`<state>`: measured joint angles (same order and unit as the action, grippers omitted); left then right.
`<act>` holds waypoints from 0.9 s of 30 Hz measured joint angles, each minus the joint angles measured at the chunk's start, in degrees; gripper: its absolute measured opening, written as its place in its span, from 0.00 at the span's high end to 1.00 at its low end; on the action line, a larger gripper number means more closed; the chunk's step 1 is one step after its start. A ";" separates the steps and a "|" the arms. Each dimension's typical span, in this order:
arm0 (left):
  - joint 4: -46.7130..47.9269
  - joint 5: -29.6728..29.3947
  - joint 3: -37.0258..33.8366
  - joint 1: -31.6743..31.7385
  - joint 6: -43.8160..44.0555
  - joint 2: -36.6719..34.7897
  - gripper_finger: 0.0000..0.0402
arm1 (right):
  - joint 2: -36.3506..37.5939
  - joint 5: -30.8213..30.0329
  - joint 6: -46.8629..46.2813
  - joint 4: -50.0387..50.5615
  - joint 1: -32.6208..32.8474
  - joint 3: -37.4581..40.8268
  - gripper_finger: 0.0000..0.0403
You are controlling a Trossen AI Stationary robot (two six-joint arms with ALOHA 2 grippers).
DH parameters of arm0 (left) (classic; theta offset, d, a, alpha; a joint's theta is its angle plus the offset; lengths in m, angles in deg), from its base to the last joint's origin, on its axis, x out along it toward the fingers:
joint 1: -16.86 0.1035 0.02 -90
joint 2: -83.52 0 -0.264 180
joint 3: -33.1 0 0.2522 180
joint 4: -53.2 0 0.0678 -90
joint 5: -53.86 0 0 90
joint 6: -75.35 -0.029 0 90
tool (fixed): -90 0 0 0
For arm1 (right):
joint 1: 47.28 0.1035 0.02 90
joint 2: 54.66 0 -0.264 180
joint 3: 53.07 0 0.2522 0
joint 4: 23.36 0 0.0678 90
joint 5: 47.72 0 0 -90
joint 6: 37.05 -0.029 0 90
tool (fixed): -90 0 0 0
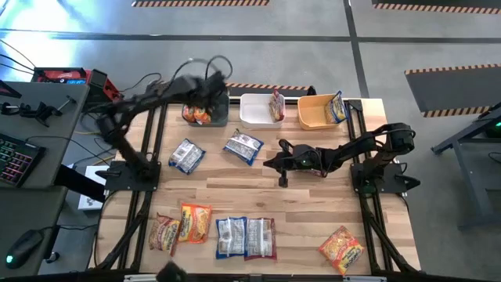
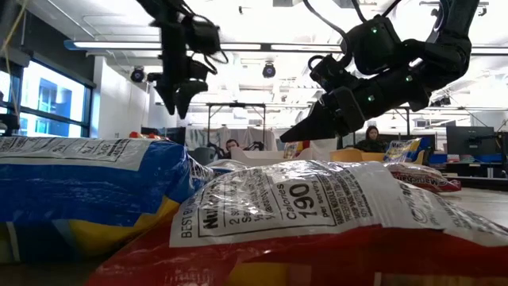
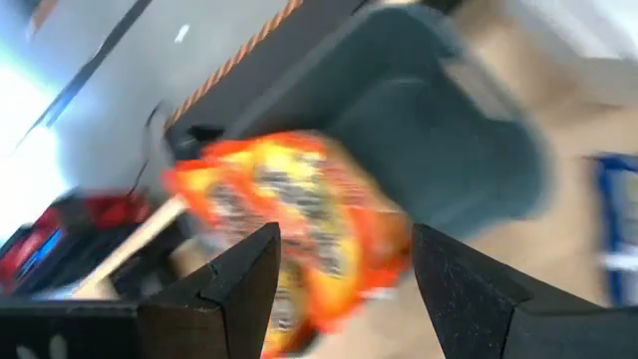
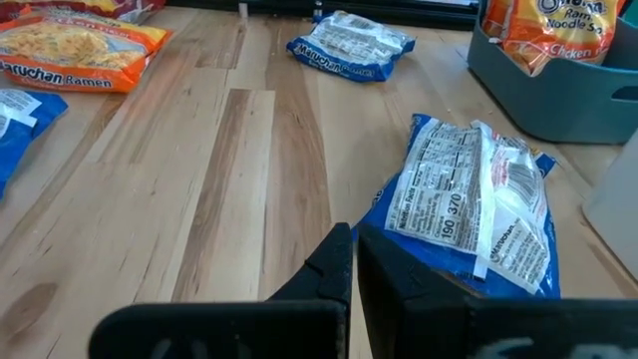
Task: Sort Maruchan noodles
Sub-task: Put the bottom blue noodle pack into the yellow bin
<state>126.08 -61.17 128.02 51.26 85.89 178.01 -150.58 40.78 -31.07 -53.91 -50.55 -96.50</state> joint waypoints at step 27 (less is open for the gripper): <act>-98.68 6.35 -63.73 -46.97 9.89 -23.19 0.47 | 0.00 5.72 -13.02 32.12 16.07 -12.13 0.72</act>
<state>27.40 -54.81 64.30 4.29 95.78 154.82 -150.58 46.50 -44.10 -21.79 -34.48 -108.63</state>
